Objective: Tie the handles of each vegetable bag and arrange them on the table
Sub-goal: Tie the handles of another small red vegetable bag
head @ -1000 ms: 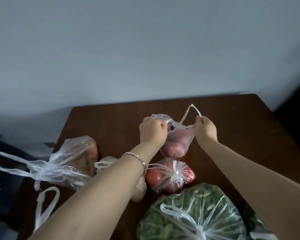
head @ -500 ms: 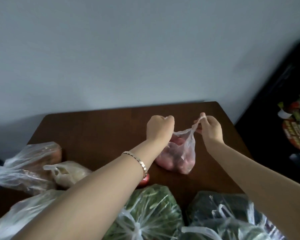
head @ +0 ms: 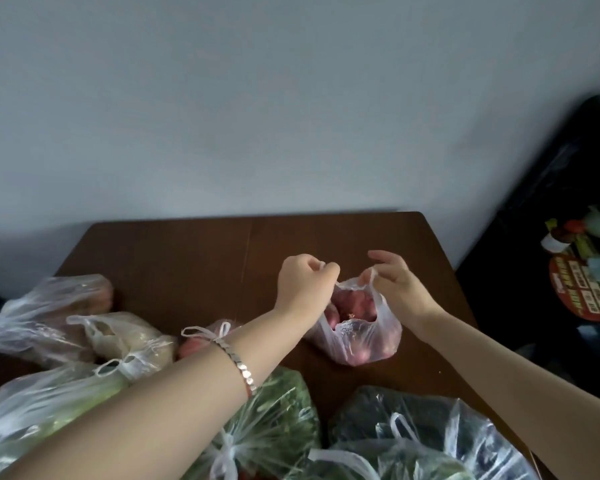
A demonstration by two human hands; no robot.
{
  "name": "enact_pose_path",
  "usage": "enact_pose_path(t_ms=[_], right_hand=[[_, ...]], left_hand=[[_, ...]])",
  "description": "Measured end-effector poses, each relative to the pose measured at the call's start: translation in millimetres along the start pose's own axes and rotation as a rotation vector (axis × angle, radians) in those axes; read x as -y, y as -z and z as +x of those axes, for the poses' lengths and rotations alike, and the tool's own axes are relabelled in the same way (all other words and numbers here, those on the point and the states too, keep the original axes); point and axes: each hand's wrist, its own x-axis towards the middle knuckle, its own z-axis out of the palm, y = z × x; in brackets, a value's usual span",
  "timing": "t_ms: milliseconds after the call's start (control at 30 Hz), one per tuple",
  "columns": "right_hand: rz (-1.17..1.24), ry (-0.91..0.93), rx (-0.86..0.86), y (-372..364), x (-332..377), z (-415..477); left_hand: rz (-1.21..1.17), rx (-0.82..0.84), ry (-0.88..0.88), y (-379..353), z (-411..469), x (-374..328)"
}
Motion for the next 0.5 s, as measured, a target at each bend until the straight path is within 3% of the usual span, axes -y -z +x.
enact_pose_path(t_ms=[133,300,500], right_hand=[[0.142,-0.018,0.043,-14,6,-8],[0.225,0.029,-0.003,-40,7,-19],[0.238,-0.017,-0.085,-65,7,-17]], left_hand=[[-0.097,-0.041,0.031,13,1,6],[-0.314,0.062,0.057,20,-10,23],[-0.186,0.213,-0.107,20,-21,57]])
